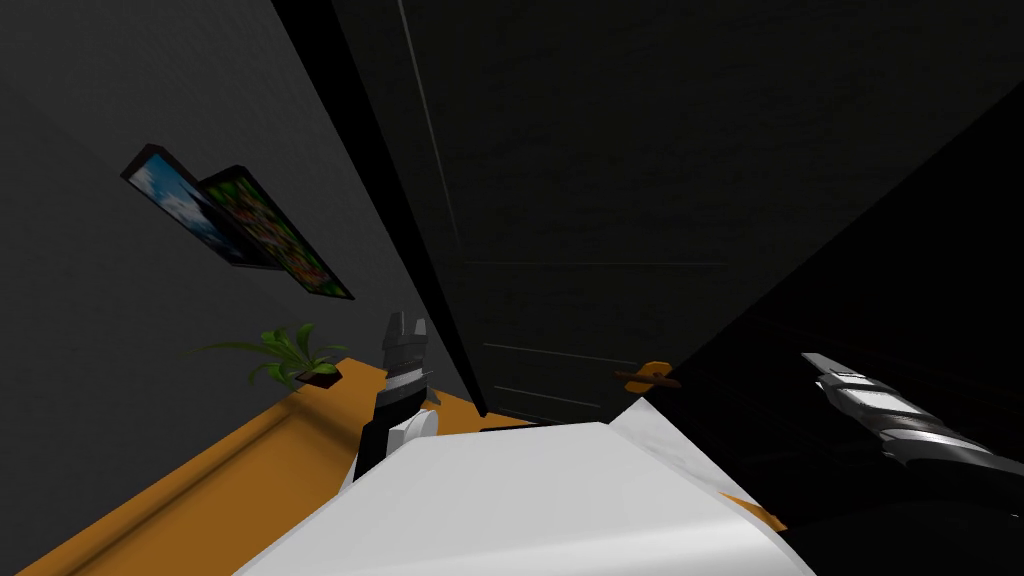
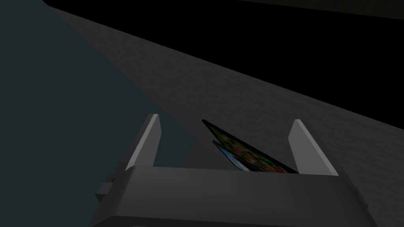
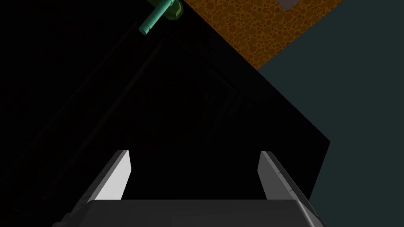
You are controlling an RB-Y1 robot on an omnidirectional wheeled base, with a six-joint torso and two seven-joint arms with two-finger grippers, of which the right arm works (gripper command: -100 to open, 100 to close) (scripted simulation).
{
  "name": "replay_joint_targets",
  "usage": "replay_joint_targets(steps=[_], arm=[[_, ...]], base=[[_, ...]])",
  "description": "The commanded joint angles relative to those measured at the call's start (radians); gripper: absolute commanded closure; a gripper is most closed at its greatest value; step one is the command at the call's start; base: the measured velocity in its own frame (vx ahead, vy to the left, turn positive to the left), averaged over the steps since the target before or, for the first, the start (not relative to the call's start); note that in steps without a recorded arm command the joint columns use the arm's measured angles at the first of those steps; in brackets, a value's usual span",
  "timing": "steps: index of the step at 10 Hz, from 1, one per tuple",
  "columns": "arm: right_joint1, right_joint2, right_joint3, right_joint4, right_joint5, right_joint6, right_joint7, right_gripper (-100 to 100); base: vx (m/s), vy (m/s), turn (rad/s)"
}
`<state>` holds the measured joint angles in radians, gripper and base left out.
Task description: Push the door open
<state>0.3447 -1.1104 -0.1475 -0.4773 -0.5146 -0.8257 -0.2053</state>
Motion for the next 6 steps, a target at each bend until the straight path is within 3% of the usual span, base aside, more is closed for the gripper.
replay_joint_targets(steps=[1,6], arm=[[0.017,-0.006,-0.022,-0.012,-0.013,0.016,0.028,-100],[0.012,-0.009,-0.033,0.002,-0.018,0.017,0.046,-100]], base=[[0.012,-0.003,0.016],[0.008,0.001,0.031]])
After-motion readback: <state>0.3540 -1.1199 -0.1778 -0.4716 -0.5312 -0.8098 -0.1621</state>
